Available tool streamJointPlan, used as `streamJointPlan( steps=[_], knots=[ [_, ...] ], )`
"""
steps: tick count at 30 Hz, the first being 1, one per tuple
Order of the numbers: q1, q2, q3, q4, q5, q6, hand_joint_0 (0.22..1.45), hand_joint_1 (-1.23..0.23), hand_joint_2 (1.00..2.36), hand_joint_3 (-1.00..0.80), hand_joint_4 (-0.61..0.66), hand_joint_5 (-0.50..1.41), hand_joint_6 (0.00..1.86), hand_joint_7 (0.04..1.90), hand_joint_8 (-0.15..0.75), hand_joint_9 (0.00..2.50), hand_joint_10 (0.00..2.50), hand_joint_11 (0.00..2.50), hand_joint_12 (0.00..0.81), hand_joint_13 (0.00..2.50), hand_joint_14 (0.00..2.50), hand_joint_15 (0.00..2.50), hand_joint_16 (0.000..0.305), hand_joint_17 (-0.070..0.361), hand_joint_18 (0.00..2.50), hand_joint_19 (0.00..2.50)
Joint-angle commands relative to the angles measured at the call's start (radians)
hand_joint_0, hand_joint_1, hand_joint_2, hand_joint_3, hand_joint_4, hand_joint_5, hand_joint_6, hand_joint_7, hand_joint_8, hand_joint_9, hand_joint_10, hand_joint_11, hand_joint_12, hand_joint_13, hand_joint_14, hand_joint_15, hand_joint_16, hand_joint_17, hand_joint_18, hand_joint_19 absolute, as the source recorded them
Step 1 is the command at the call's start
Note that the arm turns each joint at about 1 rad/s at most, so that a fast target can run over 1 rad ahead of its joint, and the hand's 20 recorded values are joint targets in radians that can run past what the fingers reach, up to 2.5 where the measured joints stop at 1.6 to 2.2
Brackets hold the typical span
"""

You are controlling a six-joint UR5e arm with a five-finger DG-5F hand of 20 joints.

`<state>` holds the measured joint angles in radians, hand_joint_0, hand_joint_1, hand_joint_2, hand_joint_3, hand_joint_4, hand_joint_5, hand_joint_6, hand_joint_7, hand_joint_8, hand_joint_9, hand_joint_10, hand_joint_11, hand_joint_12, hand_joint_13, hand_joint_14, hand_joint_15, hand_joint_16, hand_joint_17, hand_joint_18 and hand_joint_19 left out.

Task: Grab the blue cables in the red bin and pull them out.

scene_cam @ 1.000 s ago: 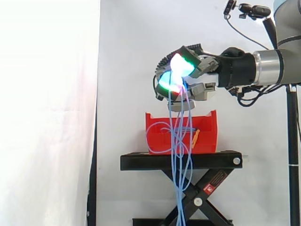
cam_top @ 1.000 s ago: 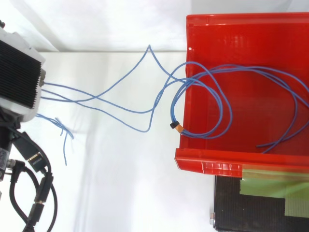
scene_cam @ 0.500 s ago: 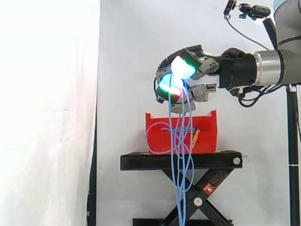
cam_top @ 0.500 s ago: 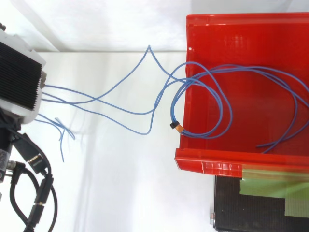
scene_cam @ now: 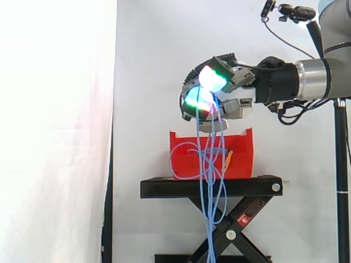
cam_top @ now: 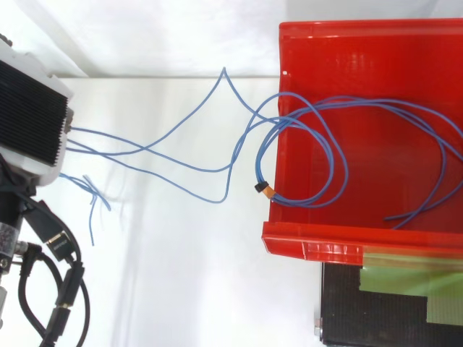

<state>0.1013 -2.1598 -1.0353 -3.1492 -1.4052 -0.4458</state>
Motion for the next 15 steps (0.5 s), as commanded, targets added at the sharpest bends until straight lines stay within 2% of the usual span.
streamJointPlan(
  steps=[1, 8, 11, 15],
  knots=[
    [-0.003, 0.0, 0.0, 0.0, 0.0, 0.002, 0.69, -0.82, 1.0, -1.0, 0.26, 0.87, 0.55, 0.6, 0.271, 1.3, 0.03, 1.23, 0.342, 1.08, 2.5, 0.74, 0.051, 0.116, 1.04, 1.46],
    [-0.005, 0.0, 0.0, 0.001, -0.002, 0.002, 0.64, -0.8, 1.0, -1.0, 0.29, 0.9, 0.37, 0.66, 0.289, 1.31, 0.03, 1.22, 0.352, 1.09, 2.5, 0.7, 0.056, 0.126, 1.03, 1.31],
    [-0.005, 0.0, 0.0, 0.001, -0.002, 0.002, 0.63, -0.79, 1.0, -1.0, 0.3, 0.93, 0.18, 0.74, 0.292, 1.32, 0.03, 1.2, 0.364, 1.1, 2.5, 0.68, 0.058, 0.131, 1.03, 1.24],
    [-0.005, 0.0, 0.0, 0.001, -0.002, 0.002, 0.61, -0.78, 1.0, -1.0, 0.29, 0.95, 0.18, 0.75, 0.295, 1.33, 0.03, 1.19, 0.36, 1.1, 2.5, 0.67, 0.059, 0.133, 1.03, 1.21]
  ],
)
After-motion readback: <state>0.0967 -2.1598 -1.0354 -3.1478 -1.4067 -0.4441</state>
